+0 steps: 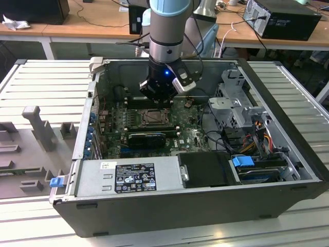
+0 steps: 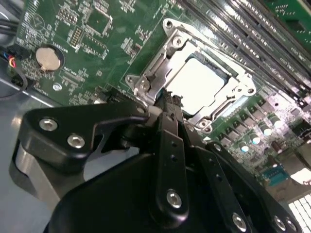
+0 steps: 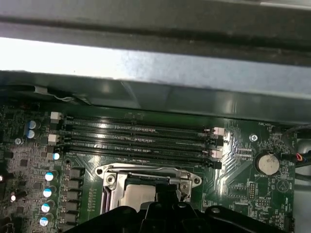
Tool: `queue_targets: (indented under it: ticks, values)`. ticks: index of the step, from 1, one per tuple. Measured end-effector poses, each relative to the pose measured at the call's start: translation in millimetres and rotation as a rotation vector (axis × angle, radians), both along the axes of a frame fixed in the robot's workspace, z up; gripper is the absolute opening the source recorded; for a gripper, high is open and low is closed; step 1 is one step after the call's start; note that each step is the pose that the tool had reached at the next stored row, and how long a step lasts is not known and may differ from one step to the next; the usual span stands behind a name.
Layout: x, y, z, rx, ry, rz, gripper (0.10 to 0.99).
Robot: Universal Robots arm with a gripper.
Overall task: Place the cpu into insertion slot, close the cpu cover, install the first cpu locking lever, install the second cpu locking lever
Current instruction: 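Install the second cpu locking lever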
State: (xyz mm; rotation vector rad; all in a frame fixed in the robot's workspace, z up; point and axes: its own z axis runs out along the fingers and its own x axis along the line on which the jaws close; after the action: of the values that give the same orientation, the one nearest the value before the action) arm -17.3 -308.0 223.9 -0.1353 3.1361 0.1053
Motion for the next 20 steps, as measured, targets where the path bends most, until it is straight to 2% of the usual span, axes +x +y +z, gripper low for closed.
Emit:
queue_targets:
  ticks: [6, 18, 20]
  values:
    - [0.0, -0.1, 7.5, 0.001, 0.0, 0.0, 0.106]
    - [0.0, -0.1, 37.4, 0.002, 0.0, 0.0, 0.106]
    - [0.0, -0.1, 40.0, 0.002, 0.0, 0.0, 0.106]
